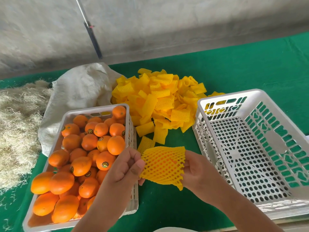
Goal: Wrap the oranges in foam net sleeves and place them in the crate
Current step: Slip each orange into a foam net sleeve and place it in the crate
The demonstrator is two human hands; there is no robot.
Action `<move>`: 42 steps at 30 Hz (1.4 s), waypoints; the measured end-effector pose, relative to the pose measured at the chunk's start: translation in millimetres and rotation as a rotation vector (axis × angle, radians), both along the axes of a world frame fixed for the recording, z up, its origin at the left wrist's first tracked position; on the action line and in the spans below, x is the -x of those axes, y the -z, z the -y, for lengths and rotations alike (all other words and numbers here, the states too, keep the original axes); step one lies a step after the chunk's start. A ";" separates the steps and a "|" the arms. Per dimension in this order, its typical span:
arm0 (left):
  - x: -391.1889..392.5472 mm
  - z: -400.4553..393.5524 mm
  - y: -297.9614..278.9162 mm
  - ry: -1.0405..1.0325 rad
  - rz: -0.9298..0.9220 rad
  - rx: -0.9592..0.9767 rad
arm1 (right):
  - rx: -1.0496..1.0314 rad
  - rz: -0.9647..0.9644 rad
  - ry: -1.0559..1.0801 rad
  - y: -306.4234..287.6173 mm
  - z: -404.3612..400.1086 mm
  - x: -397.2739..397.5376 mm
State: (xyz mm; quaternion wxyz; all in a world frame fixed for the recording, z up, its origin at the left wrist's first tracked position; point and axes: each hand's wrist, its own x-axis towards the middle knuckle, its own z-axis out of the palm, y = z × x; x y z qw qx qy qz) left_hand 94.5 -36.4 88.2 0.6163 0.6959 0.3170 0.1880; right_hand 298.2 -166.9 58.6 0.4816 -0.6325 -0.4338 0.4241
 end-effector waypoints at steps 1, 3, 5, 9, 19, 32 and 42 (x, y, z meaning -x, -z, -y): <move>-0.5 -0.6 0.3 -0.016 0.008 0.002 | -0.011 -0.010 0.016 0.0 0.1 1.6; -1.7 -1.5 -0.9 -0.058 0.052 0.043 | -0.036 -0.049 0.025 0.4 0.0 4.5; -2.8 -1.6 -3.1 -0.069 0.083 0.080 | -0.065 -0.091 0.023 -0.3 -0.7 4.9; -3.2 -0.1 -7.2 -0.053 0.028 -0.041 | -0.058 -0.115 -0.006 1.8 -1.4 2.0; -23.1 -5.7 -13.5 0.242 -0.353 -0.522 | 0.072 -0.088 -0.041 -3.6 -13.0 2.4; -56.9 6.0 -1.6 -0.317 0.039 0.615 | 0.080 -0.234 0.124 3.2 -19.2 3.1; -68.0 9.6 5.0 -0.052 -0.189 0.132 | 0.117 -0.398 0.153 2.8 -12.5 -11.4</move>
